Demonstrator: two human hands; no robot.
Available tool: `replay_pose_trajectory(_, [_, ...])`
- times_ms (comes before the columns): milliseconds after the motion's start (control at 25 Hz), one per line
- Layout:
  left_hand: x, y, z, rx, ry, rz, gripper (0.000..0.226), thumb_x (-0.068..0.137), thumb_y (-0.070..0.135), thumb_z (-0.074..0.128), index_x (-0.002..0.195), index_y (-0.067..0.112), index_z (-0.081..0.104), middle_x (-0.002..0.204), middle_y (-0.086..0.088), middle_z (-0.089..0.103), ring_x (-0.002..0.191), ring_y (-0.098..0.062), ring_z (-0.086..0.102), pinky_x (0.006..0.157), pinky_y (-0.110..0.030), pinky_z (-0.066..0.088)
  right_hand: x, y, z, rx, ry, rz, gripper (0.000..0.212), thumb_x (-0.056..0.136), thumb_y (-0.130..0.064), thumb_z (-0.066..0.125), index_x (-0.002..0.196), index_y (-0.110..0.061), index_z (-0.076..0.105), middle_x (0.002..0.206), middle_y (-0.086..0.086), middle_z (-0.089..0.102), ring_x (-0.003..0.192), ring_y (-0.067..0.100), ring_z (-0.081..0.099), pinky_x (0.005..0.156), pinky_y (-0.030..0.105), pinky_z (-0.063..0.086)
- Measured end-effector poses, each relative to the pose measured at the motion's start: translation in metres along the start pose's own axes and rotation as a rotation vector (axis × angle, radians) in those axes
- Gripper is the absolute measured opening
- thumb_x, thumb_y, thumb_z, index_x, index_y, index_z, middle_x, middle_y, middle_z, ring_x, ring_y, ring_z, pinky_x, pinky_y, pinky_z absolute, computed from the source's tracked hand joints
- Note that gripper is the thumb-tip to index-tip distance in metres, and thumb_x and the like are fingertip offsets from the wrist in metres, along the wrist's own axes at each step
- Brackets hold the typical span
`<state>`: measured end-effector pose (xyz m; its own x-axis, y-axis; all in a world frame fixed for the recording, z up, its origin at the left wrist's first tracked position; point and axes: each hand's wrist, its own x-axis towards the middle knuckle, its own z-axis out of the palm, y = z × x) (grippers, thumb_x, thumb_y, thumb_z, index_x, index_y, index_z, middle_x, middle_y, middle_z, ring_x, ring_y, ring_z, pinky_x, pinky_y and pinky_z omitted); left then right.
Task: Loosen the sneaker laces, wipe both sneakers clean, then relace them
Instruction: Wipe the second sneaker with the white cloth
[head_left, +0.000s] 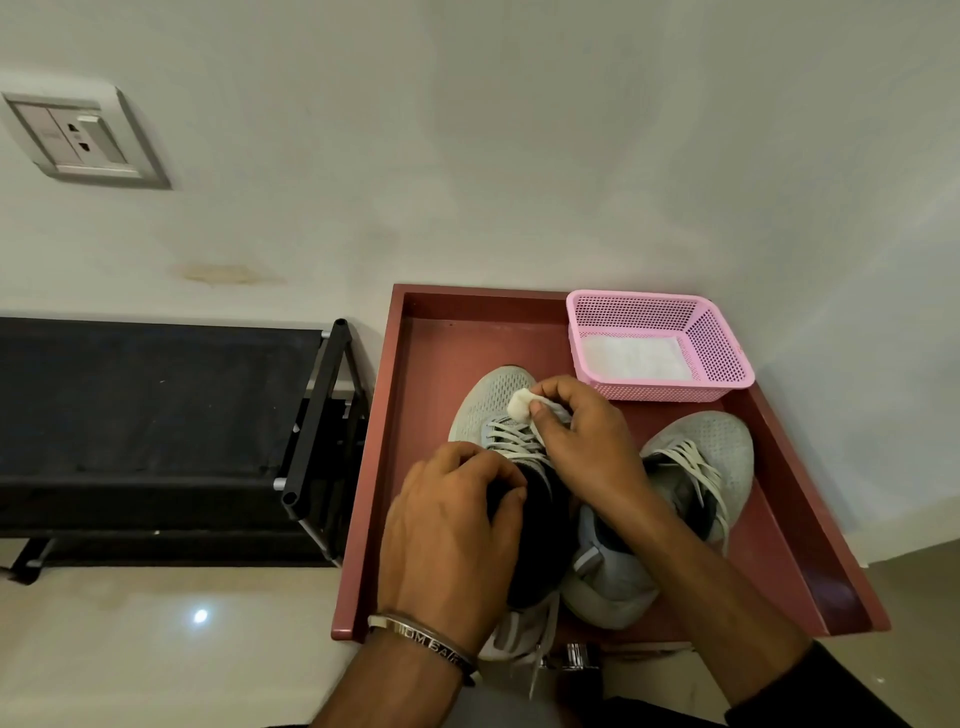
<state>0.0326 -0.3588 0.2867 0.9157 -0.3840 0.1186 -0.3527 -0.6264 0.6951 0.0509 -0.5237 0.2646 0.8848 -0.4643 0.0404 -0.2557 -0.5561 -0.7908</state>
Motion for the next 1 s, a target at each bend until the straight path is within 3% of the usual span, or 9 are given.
replay_pose_trajectory(160, [0.009,-0.003,0.002,-0.113,0.015,0.006,0.025,0.082,0.057,0.052,0.079,0.034,0.06,0.092,0.02,0.055,0.092,-0.005,0.053,0.082,-0.038,0.05,-0.001,-0.004,-0.007,0.124,0.081,-0.026,0.014,0.095,-0.025,0.061,0.106,-0.024,0.069,0.099,-0.012,0.07,0.094,0.004,0.065,0.083,0.03,0.054])
replay_pose_trajectory(280, [0.016,-0.006,0.006,-0.162,0.029,0.014,0.029,0.079,0.061,0.053,0.074,0.034,0.058,0.085,0.018,0.057,0.087,-0.006,0.055,0.079,-0.041,0.05,0.0,-0.005,-0.01,0.289,0.082,0.075,0.013,0.098,-0.021,0.056,0.103,-0.025,0.068,0.097,-0.009,0.071,0.094,0.006,0.066,0.083,0.032,0.054])
replay_pose_trajectory(400, [0.023,-0.008,0.009,-0.296,0.102,0.001,0.024,0.083,0.057,0.057,0.079,0.033,0.06,0.085,0.015,0.063,0.087,-0.007,0.061,0.078,-0.042,0.053,0.002,-0.012,-0.012,0.644,-0.012,0.257,0.014,0.099,-0.022,0.056,0.098,-0.019,0.07,0.101,0.0,0.073,0.098,0.017,0.068,0.086,0.036,0.054])
replay_pose_trajectory(480, [0.03,-0.011,0.01,-0.439,0.117,-0.052,0.016,0.087,0.045,0.063,0.082,0.03,0.065,0.084,0.011,0.067,0.084,-0.008,0.065,0.077,-0.043,0.056,0.0,-0.017,-0.017,0.826,-0.122,0.285,0.012,0.095,-0.017,0.061,0.103,-0.016,0.069,0.101,0.001,0.074,0.097,0.016,0.069,0.082,0.031,0.054])
replay_pose_trajectory(560, [0.036,-0.014,0.01,-0.564,0.103,-0.097,0.013,0.09,0.041,0.065,0.09,0.029,0.068,0.088,0.009,0.071,0.084,-0.01,0.069,0.077,-0.046,0.058,-0.002,-0.019,-0.02,0.795,-0.215,0.229,0.021,0.092,-0.009,0.064,0.111,-0.017,0.068,0.104,0.002,0.075,0.099,0.016,0.071,0.082,0.03,0.054])
replay_pose_trajectory(680, [0.04,-0.015,0.011,-0.664,0.049,-0.136,0.033,0.087,0.053,0.064,0.108,0.028,0.07,0.101,0.008,0.073,0.098,-0.011,0.069,0.086,-0.045,0.058,-0.01,-0.022,-0.017,0.693,-0.256,0.138,0.022,0.093,-0.009,0.063,0.113,-0.015,0.071,0.104,0.004,0.076,0.101,0.02,0.071,0.09,0.037,0.055])
replay_pose_trajectory(760, [0.042,-0.018,0.014,-0.694,0.027,-0.161,0.043,0.084,0.057,0.065,0.113,0.026,0.069,0.104,0.005,0.073,0.101,-0.013,0.069,0.088,-0.044,0.058,-0.014,-0.023,-0.012,0.571,-0.208,0.058,0.018,0.094,-0.015,0.062,0.107,-0.017,0.074,0.099,0.002,0.076,0.097,0.019,0.072,0.091,0.04,0.056])
replay_pose_trajectory(840, [0.043,-0.02,0.015,-0.741,0.032,-0.189,0.037,0.085,0.046,0.069,0.115,0.025,0.068,0.105,0.003,0.073,0.103,-0.017,0.069,0.087,-0.047,0.058,-0.017,-0.026,-0.009,0.519,-0.146,0.022,0.015,0.094,-0.018,0.063,0.102,-0.02,0.076,0.097,0.0,0.076,0.094,0.017,0.072,0.089,0.043,0.057])
replay_pose_trajectory(1000, [0.043,-0.019,0.014,-0.733,0.09,-0.227,0.028,0.083,0.025,0.076,0.107,0.024,0.062,0.091,0.0,0.074,0.088,-0.016,0.072,0.081,-0.044,0.06,-0.021,-0.028,-0.009,0.347,0.053,-0.08,0.014,0.093,-0.019,0.066,0.1,-0.026,0.076,0.093,-0.012,0.075,0.089,0.002,0.07,0.081,0.029,0.059])
